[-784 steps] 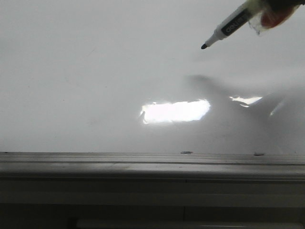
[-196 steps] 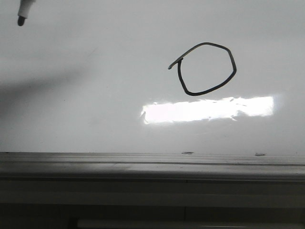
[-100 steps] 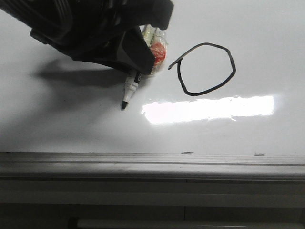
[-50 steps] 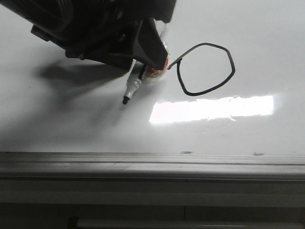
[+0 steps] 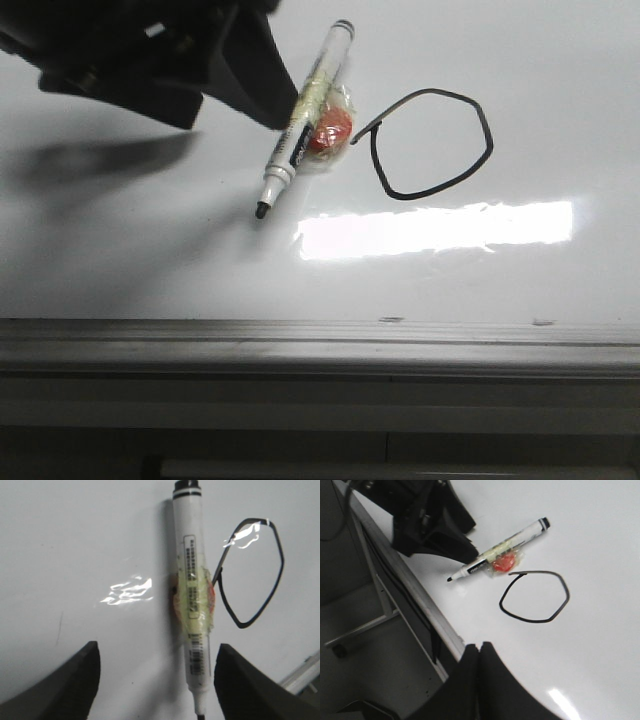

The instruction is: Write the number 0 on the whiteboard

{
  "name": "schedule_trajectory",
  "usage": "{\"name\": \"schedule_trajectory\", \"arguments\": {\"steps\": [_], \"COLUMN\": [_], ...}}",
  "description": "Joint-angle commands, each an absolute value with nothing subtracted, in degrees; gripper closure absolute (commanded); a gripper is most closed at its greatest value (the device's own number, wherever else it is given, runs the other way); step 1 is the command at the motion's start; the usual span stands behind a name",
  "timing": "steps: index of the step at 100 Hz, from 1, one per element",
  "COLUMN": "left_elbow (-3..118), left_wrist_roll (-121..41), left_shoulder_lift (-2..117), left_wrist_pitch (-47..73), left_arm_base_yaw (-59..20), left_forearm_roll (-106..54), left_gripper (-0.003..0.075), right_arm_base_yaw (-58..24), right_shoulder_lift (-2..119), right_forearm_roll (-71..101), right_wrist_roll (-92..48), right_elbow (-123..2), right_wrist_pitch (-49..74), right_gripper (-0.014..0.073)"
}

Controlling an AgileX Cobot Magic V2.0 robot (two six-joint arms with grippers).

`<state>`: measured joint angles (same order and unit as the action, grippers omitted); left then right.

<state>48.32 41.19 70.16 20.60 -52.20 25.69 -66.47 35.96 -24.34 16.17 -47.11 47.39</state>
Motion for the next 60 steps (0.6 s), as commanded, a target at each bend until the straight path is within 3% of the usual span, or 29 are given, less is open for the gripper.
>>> {"name": "schedule_trajectory", "arguments": {"steps": [1,21,38,60], "left_elbow": [49.9,49.2,44.9,40.6], "left_wrist_roll": [41.7,41.7,41.7,41.7], "left_shoulder_lift": [63.9,53.1,45.7,42.3], "left_wrist_pitch": [20.5,27.3,27.0,27.6], "left_arm_base_yaw": [-54.5,-60.3,-64.0,-64.4], "left_forearm_roll": [26.8,32.9,33.8,33.0], "left_gripper": [0.0297,0.043,0.074,0.074], "right_arm_base_yaw": [-66.1,-66.1,-66.1,-66.1], "right_shoulder_lift": [34.6,28.7,21.7,18.2], "right_forearm_roll": [-29.7,-39.6,-45.9,-41.8], "right_wrist_roll": [16.5,19.9,24.6,24.6], "right_elbow": [-48.4,-46.7,-43.2,-43.0], "right_wrist_pitch": [42.5,42.2,42.7,45.7], "right_gripper": [0.0661,0.0661,0.0661,0.0662]}}
